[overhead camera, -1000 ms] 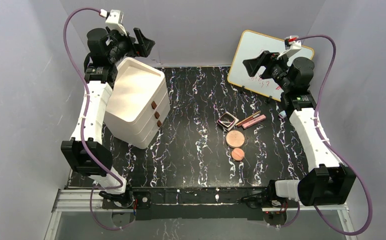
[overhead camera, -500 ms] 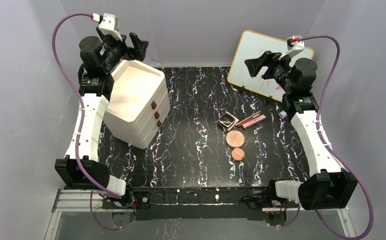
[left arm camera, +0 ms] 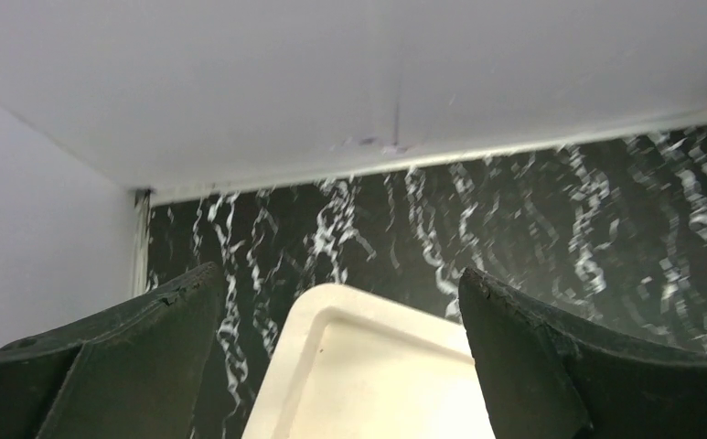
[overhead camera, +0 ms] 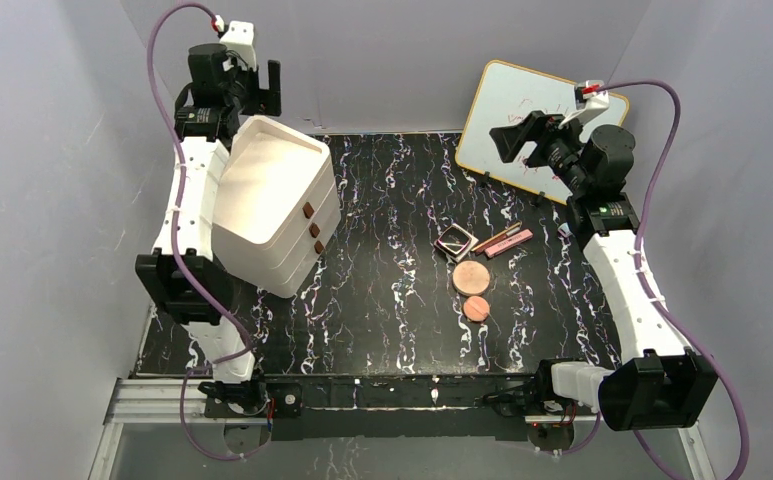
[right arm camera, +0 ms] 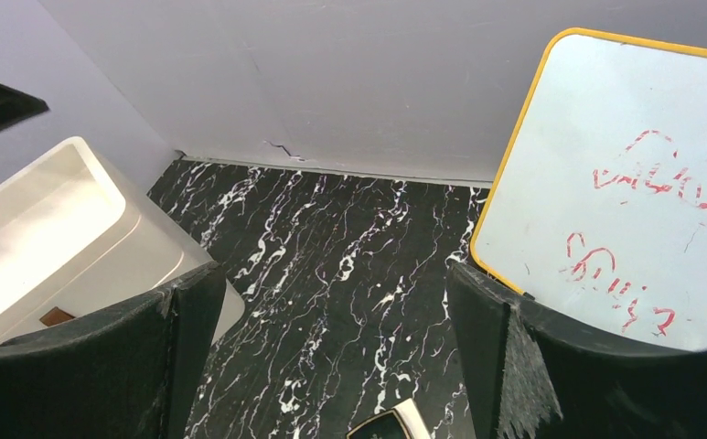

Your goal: Organize the makeup

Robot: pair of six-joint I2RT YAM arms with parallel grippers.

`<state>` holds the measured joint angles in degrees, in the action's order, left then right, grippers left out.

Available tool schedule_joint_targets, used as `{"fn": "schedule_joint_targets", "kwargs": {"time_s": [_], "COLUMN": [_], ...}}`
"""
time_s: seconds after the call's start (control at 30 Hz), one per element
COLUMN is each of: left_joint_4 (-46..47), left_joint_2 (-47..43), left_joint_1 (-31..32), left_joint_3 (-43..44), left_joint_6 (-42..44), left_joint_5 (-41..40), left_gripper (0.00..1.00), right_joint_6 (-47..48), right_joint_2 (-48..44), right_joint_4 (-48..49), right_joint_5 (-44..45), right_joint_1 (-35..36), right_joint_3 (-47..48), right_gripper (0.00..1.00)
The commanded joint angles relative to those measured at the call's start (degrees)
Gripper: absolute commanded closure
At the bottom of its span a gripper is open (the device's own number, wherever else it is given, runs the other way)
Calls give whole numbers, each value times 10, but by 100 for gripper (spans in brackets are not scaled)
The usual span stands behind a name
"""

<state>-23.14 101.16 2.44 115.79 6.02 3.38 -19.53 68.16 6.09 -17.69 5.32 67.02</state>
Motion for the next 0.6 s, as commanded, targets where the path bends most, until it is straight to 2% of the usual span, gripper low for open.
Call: {"fn": "schedule_joint_targets", "kwargs": {"time_s": [0.0, 0.33, 0.47, 0.53, 0.57], "left_joint_4": [-77, -78, -72, -68, -67], "left_joint_2": [15, 1, -8, -18, -21], "left_joint_1": [-6, -15, -23, -32, -44], "left_joint_3": [27, -55, -79, -94, -101], "left_joint_6": [47, 63, 71, 67, 64], "left_joint_5": [-63, -137, -126, -107, -97], "left_gripper": [2, 2, 3, 6, 12], "right_joint_6": [0, 5, 5, 5, 12], "right_joint_2": [-20, -19, -17, -19, -20], "right_joint_4": [4, -10, -18, -22, -30], "right_joint_5": [-1, -1, -3, -4, -3], "right_joint_1": [0, 1, 1, 3, 10], "right_joint_3": [-12, -20, -27, -33, -33], "right_gripper": [1, 1, 2, 1, 2]}}
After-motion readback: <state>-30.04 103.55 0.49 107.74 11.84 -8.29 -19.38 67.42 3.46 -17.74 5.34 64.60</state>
